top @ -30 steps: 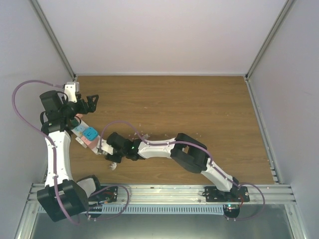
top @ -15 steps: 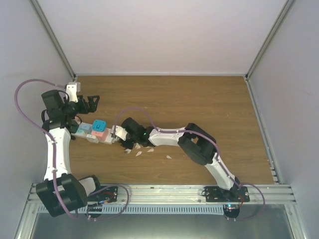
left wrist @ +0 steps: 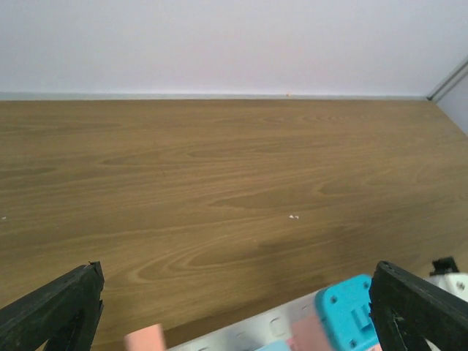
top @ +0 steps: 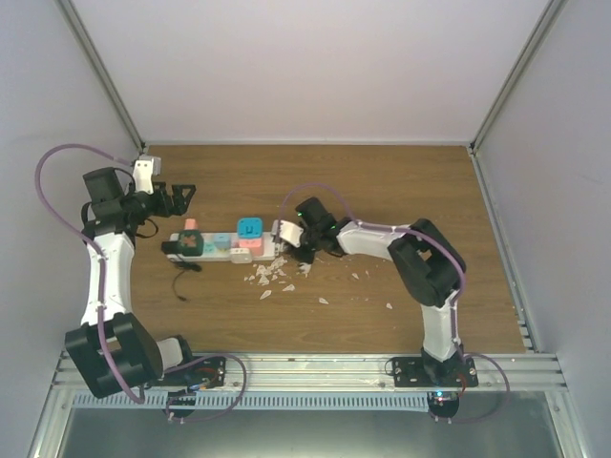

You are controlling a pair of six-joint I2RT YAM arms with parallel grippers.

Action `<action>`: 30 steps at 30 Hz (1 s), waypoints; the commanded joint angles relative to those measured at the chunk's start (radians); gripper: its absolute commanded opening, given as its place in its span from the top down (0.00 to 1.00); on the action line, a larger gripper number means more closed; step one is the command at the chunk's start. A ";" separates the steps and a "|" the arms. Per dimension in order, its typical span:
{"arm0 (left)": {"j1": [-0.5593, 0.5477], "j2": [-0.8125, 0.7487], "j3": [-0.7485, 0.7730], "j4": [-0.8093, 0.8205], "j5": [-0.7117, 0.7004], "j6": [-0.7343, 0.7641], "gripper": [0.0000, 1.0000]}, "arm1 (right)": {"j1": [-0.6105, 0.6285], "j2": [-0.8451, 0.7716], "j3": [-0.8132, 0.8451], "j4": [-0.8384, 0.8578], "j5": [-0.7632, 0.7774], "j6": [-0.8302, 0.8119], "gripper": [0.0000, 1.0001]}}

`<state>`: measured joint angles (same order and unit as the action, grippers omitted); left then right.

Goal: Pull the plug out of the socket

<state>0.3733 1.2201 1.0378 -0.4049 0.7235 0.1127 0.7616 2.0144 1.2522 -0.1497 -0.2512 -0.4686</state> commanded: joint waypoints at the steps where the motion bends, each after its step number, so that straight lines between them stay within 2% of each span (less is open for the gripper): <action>1: -0.024 0.039 0.057 -0.040 0.056 0.081 0.01 | -0.116 -0.063 -0.086 -0.164 -0.027 -0.179 0.99; 13: -0.195 0.089 0.055 -0.134 0.046 0.278 0.01 | -0.372 -0.262 -0.346 -0.312 -0.105 -0.514 1.00; 19: -0.289 0.088 -0.013 -0.152 0.073 0.391 0.01 | -0.522 -0.310 -0.437 -0.366 -0.113 -0.711 0.99; 30: -0.314 0.236 -0.062 -0.242 0.206 0.704 0.01 | -0.793 -0.344 -0.489 -0.439 -0.086 -0.960 0.99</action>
<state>0.0731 1.4296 1.0004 -0.6212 0.8650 0.6559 0.0662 1.6344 0.8242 -0.4465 -0.5110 -1.3025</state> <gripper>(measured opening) 0.990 0.183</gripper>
